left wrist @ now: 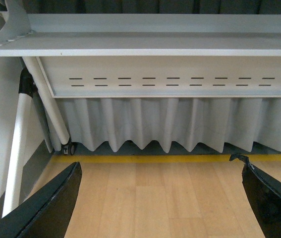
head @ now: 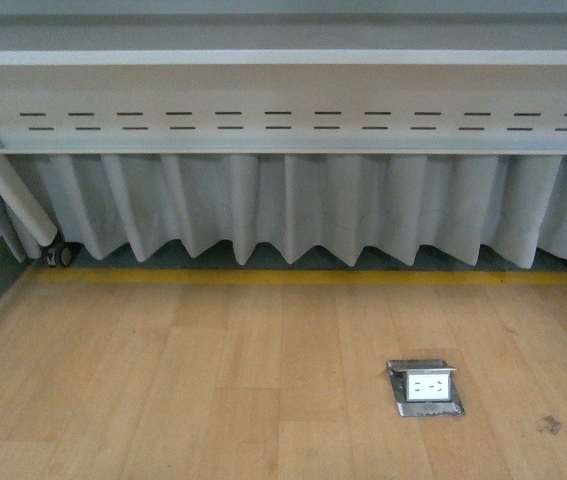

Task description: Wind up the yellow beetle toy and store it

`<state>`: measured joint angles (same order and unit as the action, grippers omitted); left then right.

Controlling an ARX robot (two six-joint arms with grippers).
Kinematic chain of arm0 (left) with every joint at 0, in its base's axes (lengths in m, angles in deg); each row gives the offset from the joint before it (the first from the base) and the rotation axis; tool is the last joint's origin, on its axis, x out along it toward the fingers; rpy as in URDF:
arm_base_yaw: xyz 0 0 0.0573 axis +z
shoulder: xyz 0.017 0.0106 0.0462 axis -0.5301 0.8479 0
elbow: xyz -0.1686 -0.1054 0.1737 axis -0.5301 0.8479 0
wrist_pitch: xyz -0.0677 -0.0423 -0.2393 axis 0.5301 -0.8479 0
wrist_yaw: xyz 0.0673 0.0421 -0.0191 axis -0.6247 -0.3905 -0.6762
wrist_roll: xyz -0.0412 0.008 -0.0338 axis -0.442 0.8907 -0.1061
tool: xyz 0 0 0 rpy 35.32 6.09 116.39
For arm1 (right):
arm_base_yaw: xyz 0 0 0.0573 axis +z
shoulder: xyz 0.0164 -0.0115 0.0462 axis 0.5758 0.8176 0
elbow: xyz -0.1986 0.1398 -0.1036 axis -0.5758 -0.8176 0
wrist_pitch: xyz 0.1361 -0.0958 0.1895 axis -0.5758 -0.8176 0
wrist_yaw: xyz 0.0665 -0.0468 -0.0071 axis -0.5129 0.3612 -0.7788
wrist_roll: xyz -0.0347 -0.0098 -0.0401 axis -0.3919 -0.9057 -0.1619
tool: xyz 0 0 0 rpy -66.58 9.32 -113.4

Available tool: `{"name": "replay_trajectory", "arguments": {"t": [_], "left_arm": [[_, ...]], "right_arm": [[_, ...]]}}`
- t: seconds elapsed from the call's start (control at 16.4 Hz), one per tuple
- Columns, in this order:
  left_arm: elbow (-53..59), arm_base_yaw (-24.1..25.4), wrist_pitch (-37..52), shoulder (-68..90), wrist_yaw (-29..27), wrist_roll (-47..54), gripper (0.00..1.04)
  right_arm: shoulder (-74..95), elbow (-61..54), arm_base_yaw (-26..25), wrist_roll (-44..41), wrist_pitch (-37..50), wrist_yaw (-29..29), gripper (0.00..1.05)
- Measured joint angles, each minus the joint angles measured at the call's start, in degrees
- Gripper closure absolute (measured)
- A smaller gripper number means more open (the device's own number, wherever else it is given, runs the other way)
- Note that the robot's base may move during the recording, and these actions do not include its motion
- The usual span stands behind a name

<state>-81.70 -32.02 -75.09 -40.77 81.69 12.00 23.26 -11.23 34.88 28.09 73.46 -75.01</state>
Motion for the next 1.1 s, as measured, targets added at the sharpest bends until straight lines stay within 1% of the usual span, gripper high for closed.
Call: {"name": "replay_trajectory", "arguments": {"t": [1.1], "left_arm": [[0.00, 0.00, 0.07, 0.00, 0.00, 0.00, 0.07]], "right_arm": [[0.00, 0.00, 0.00, 0.00, 0.04, 0.00, 0.07]]}}
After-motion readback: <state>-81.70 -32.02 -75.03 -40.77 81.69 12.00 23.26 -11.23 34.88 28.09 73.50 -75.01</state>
